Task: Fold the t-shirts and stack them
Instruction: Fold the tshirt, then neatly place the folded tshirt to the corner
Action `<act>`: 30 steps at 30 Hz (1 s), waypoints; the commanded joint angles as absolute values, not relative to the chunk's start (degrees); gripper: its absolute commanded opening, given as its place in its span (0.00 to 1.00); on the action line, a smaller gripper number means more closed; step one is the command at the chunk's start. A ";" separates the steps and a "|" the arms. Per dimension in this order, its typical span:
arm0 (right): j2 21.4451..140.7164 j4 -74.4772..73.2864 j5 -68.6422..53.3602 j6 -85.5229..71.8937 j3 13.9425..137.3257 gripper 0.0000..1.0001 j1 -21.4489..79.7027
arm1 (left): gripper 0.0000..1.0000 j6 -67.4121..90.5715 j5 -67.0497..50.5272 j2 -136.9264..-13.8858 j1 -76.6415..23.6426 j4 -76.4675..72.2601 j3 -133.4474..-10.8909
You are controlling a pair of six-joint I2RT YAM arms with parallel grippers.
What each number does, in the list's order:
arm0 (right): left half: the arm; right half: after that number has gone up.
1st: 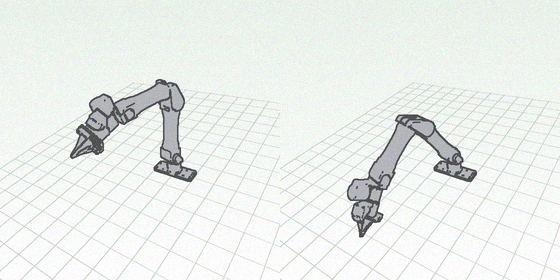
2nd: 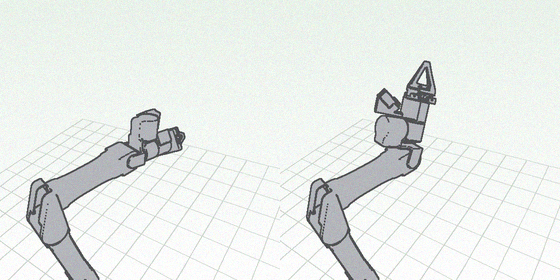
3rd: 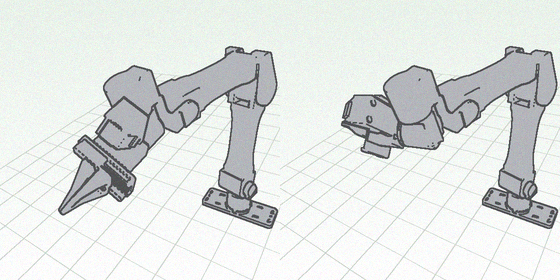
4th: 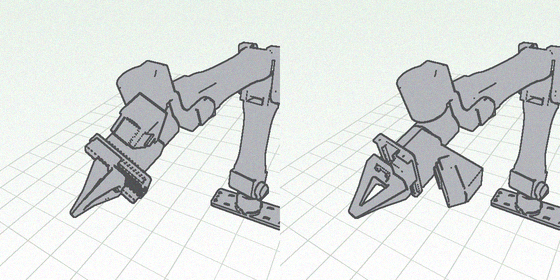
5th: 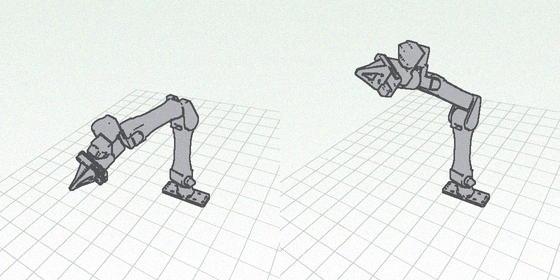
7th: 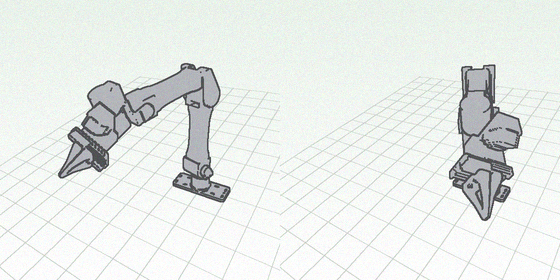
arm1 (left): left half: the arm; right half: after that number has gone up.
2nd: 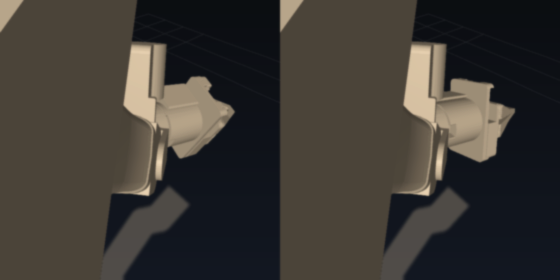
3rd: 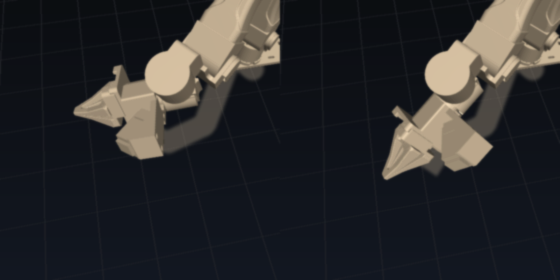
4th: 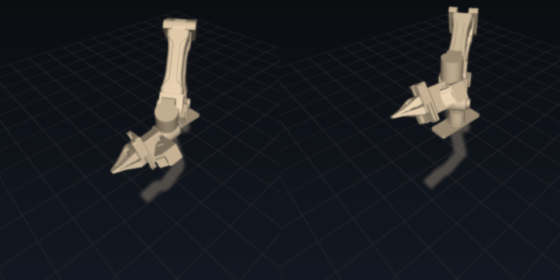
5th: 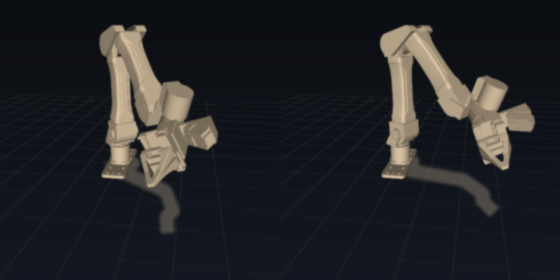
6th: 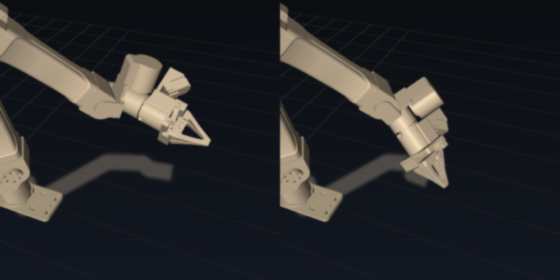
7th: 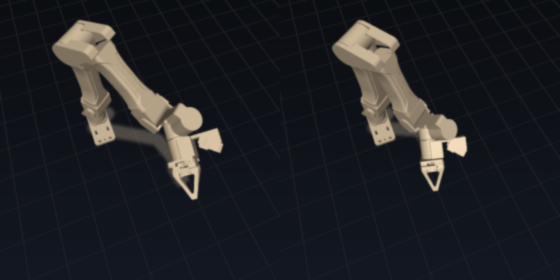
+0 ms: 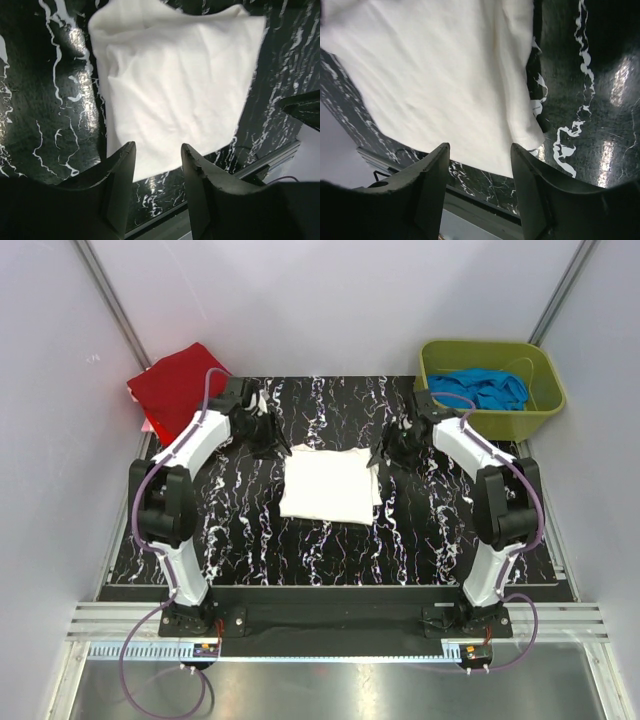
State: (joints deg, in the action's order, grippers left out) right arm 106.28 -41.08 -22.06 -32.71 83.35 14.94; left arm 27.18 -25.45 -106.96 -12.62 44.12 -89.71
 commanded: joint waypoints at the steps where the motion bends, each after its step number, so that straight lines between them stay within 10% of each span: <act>1: 106.43 -34.81 -23.02 -32.61 78.06 0.58 17.48 | 0.46 25.14 -24.08 -106.00 -12.48 38.24 -83.69; 14: 113.81 -36.12 -20.22 -25.49 79.28 0.56 21.53 | 0.63 24.17 -24.35 -107.40 -12.57 21.10 -71.98; 19: 114.61 -33.85 -19.25 -23.82 75.42 0.31 21.36 | 0.64 24.70 -23.29 -110.29 -12.48 18.37 -71.63; 30: 109.08 -25.67 -18.46 -25.05 67.86 0.22 21.27 | 0.57 26.98 -27.15 -116.89 -12.83 11.08 -71.28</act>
State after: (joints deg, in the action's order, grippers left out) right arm 111.13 -28.34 -21.87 -25.93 70.70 21.30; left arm 27.07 -26.89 -113.67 -12.62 14.46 -71.99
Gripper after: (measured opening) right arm 0.227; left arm 0.594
